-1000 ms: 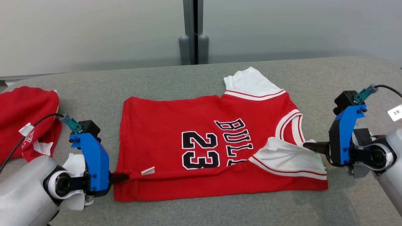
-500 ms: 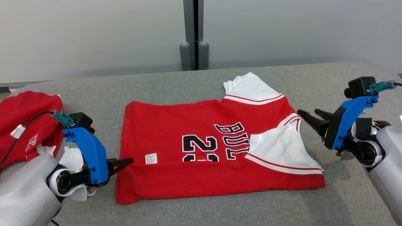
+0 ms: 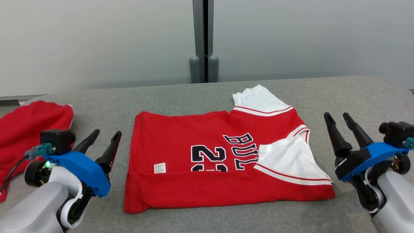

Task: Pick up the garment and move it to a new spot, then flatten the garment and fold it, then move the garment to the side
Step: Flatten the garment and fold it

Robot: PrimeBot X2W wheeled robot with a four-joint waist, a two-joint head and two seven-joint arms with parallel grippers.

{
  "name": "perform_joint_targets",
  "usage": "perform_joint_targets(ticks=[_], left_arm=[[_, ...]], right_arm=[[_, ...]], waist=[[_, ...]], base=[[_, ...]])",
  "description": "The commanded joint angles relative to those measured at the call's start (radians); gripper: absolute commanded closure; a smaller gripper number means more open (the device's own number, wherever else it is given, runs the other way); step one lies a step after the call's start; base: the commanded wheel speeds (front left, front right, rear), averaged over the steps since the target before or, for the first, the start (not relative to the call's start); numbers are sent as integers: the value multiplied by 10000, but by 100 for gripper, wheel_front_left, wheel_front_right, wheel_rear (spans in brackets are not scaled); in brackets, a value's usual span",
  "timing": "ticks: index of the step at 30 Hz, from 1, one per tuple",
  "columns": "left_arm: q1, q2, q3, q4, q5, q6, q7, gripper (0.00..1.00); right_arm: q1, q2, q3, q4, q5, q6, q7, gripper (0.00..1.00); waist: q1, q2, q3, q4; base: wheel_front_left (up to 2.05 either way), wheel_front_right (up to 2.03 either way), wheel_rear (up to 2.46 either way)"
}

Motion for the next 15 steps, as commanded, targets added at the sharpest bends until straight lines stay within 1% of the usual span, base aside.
perform_joint_targets(ticks=[1, 4, 6, 9, 12, 15], left_arm=[[270, -50, 176, -82, 107, 292, -527, 0], [702, -124, 450, -384, 638, 1071, -1211, 0], [1048, -187, 802, -653, 1033, 1593, -1341, 0], [1772, -509, 2159, -1362, 1995, 2214, -1364, 0], [2936, -983, 3558, -2009, 3220, 2566, -1369, 0], [4039, -1559, 4634, -2507, 4325, 2717, -1373, 0]], right_arm=[[361, 190, -189, -121, -38, 1, -134, 0], [954, 381, -851, -468, -451, 0, -292, 0], [1353, 611, -1636, -1092, -1131, 1, -299, 0], [2345, 1136, -2724, -1965, -2227, 1, -293, 0], [3067, 1477, -3395, -2563, -3215, 1, -297, 0], [3739, 1827, -3784, -2775, -3860, 1, -297, 0]], waist=[[1, -1, -35, 8], [1, -1, -100, 9], [1, -1, -116, 7], [1, -1, -150, 19], [1, -1, -179, -2], [1, -1, -202, -15]], base=[[0, 0, 0], [0, 0, 0], [0, 0, 0], [0, 0, 0], [0, 0, 0], [0, 0, 0]])
